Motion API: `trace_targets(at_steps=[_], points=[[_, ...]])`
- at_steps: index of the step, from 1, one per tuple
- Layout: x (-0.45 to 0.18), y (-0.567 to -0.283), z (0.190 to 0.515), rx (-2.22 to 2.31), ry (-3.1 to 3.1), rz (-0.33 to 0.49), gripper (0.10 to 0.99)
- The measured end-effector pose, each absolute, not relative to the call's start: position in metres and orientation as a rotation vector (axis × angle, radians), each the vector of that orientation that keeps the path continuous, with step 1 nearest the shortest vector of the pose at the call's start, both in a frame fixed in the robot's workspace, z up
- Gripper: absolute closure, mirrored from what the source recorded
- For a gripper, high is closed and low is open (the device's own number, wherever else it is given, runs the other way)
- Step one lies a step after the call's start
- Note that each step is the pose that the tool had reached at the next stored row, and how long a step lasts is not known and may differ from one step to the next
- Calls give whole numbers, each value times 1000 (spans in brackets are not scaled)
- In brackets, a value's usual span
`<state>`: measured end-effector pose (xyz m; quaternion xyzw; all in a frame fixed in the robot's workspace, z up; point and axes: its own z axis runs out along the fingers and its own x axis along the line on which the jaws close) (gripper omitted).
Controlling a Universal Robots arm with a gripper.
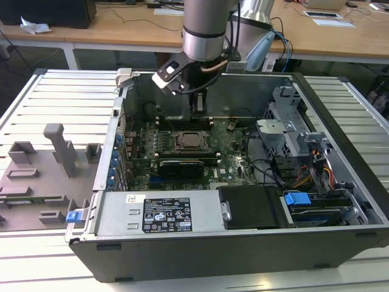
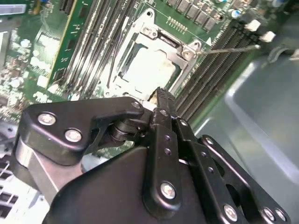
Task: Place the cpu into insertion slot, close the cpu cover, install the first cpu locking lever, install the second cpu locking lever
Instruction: 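Close the cpu cover, then install the first cpu locking lever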
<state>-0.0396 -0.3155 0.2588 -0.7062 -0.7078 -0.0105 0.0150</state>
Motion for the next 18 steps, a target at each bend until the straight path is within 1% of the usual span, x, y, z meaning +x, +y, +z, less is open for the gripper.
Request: trace_targets(at_steps=[2, 4, 16, 18], points=[[-40, -315, 269, -2198, -2203, -33, 980], [-40, -315, 272, -2198, -2203, -33, 980], [-40, -315, 272, -2197, -2203, -33, 980], [-40, -315, 272, -2095, -2299, -31, 980]])
